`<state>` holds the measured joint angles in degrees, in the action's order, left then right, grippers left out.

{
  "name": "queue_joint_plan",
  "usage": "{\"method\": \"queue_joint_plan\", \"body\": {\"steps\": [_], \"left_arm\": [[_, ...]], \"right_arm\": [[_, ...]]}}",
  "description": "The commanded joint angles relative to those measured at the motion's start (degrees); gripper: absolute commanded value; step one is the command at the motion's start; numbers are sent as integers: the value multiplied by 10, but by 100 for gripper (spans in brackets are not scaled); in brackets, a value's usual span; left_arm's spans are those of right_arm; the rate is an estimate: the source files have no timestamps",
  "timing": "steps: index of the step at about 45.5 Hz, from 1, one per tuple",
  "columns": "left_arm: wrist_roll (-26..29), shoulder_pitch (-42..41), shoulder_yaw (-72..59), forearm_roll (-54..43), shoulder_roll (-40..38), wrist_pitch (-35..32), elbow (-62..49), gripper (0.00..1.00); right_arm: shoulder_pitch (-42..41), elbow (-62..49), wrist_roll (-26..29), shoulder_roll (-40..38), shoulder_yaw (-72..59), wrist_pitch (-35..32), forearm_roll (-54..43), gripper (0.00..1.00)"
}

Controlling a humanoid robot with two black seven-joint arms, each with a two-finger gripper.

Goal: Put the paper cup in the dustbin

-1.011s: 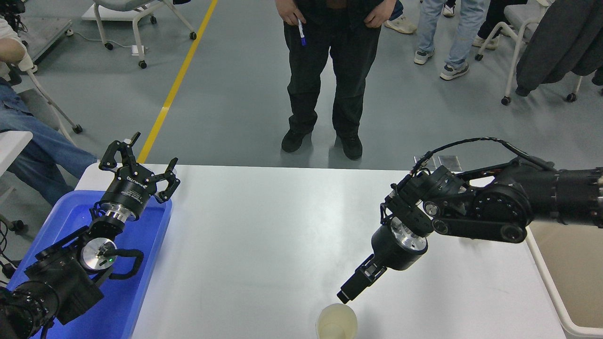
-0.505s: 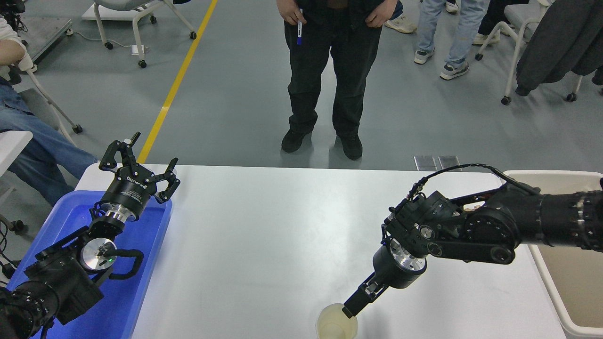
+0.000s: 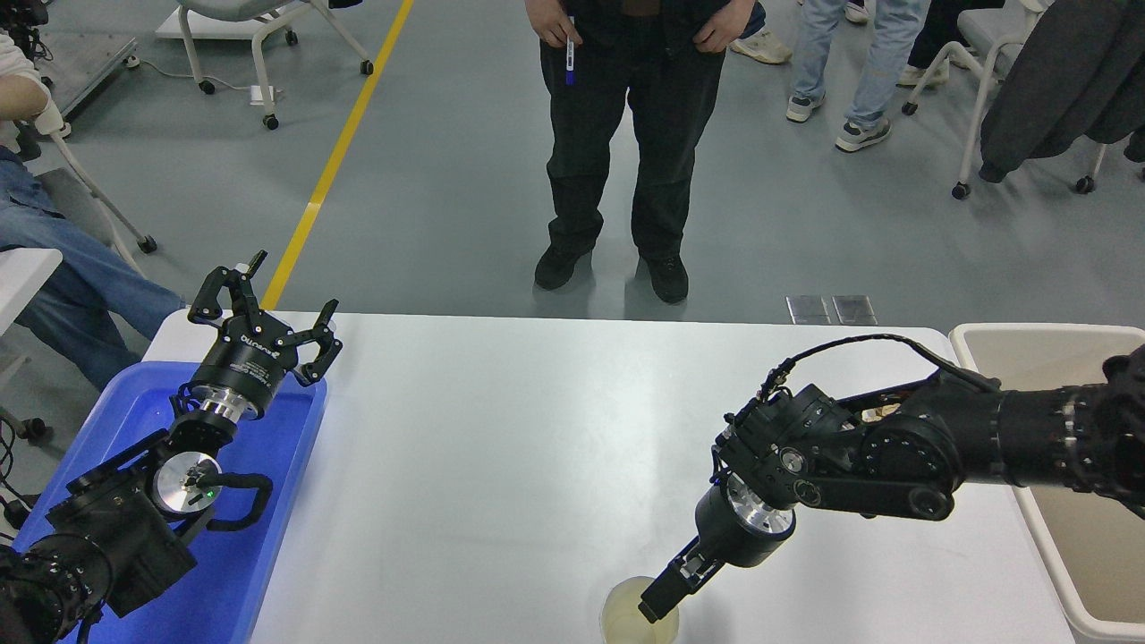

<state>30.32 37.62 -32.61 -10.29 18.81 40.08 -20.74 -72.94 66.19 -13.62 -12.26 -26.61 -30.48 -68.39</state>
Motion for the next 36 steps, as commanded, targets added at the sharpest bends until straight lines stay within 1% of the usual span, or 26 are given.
{"method": "queue_joint_plan", "body": {"steps": [1,4,5,8,9,10,17,24,36], "left_arm": [[0,0,0,0,0,0,0,100],[0,0,0,-1,0,0,0,100],[0,0,0,-1,0,0,0,100],[0,0,0,0,0,0,1,100],[0,0,0,0,0,0,1,100],[0,0,0,0,0,0,0,100],[0,0,0,0,0,0,0,100],[0,0,0,0,0,0,0,100],[0,0,0,-1,0,0,0,100]], "right_arm": [[3,-14,-6,4,0,0,0,80],[4,-19,-14,4,-1,0,0,70],[4,-20,-17,4,-2,0,0,64],[3,-20,-24,3,-5,0,-3,42],[3,-22,-29,3,-6,0,-4,31],[3,-24,-33,4,-7,0,-5,27],[3,-29,-40,3,-7,0,-5,22],[-3,-29,-41,3,-8,-1,-5,1],[-9,-30,-62,2,-8,-1,-6,0]]}}
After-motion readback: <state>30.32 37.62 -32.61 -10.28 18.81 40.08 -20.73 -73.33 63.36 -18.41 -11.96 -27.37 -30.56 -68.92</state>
